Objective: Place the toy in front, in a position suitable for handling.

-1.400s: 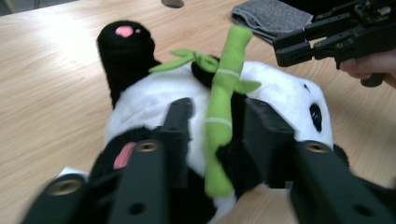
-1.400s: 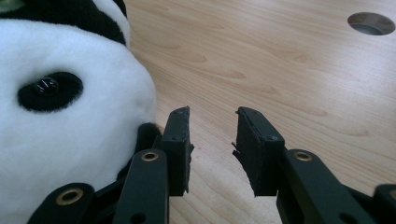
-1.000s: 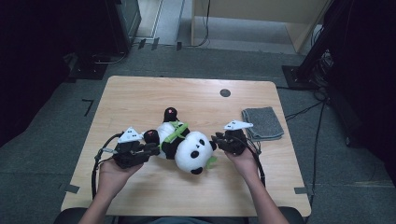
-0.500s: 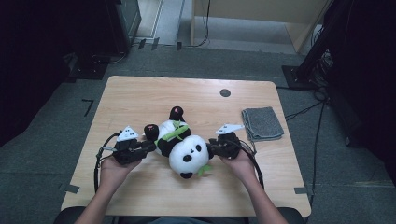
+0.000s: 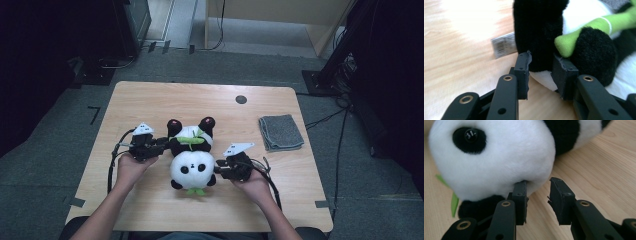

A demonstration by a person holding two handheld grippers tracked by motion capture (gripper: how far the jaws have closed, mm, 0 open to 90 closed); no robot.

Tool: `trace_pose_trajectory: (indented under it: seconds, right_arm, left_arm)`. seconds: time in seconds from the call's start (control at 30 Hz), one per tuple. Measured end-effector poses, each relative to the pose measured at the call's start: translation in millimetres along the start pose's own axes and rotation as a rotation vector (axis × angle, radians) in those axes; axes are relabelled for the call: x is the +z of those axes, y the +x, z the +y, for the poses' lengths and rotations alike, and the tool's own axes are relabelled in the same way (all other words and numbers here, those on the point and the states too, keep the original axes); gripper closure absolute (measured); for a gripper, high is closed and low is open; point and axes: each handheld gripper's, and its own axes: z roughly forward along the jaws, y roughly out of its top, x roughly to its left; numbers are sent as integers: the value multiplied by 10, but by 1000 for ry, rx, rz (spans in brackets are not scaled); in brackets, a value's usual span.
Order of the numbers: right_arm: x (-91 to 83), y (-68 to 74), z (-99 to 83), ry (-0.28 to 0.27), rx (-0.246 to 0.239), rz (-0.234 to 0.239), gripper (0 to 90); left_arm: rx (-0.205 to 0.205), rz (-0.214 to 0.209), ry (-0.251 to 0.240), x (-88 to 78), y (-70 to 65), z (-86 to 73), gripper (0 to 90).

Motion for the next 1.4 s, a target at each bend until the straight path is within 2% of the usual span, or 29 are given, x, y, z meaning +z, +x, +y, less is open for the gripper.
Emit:
trace_pose_trajectory:
  seconds: [0.07, 0.1, 0.13, 0.27, 0.33, 0.37, 0.4, 0.43, 0.5, 0.6, 0.73, 0.8, 0.83, 0.97, 1.0, 1.07, 1.13, 1.2, 1.27, 1.4]
  right_arm:
    - [21, 52, -15, -6, -1, 14, 654]
    - [49, 113, -23, -19, -29, 31, 622]
    - [49, 113, -23, -19, -29, 31, 622]
    - [136, 256, -37, -40, -101, 60, 567]
    - [178, 303, -34, -38, -92, 76, 546]
    - [196, 322, -31, -35, -86, 83, 539]
    - [219, 337, -35, -36, -93, 87, 517]
    - [219, 337, -35, -36, -93, 87, 517]
    - [169, 325, -33, -27, -98, 78, 506]
    - [84, 301, -49, -36, -92, 62, 522]
    - [-103, 155, -87, -75, -68, 17, 581]
    - [-182, 56, -105, -91, -38, -3, 612]
    - [-212, 4, -112, -94, -24, -17, 636]
    - [-290, -207, -133, -82, 27, -89, 655]
    - [-319, -307, -129, -96, 67, -108, 665]
    - [-327, -346, -120, -100, 74, -117, 666]
    - [-334, -407, -95, -100, 73, -140, 688]
    - [-330, -463, -75, -102, 74, -170, 723]
    - [-316, -536, -52, -103, 104, -182, 762]
    - [-203, -699, -1, -130, 156, -177, 781]
  left_arm:
    - [-2, -4, 5, 56, 14, 46, 648]
    - [0, -3, 4, 89, 18, 68, 638]
    - [1, -9, 7, 123, 21, 93, 631]
    - [-29, -61, 14, 268, 41, 180, 605]
    - [-33, -77, 13, 319, 47, 218, 576]
    - [-30, -74, 11, 334, 53, 233, 549]
    - [-31, -65, 13, 342, 58, 246, 472]
    - [-30, -63, 15, 343, 67, 253, 472]
    - [-15, -36, 15, 326, 82, 265, 411]
    - [-2, -6, 12, 290, 99, 283, 397]
    - [-1, 6, 3, 191, 100, 290, 389]
    - [-6, 3, -4, 111, 100, 276, 422]
    - [-11, 1, -5, 65, 101, 263, 466]
    - [-29, 8, -27, -119, 61, 182, 522]
    - [-32, 11, -27, -163, 43, 162, 548]
    - [-35, 9, -36, -251, -4, 121, 550]
    - [-32, 14, -43, -334, -73, 81, 588]
    - [-10, 33, -49, -419, -148, 30, 646]
    - [7, 59, -51, -491, -232, -33, 710]
    - [3, 57, -23, -588, -381, -180, 774]
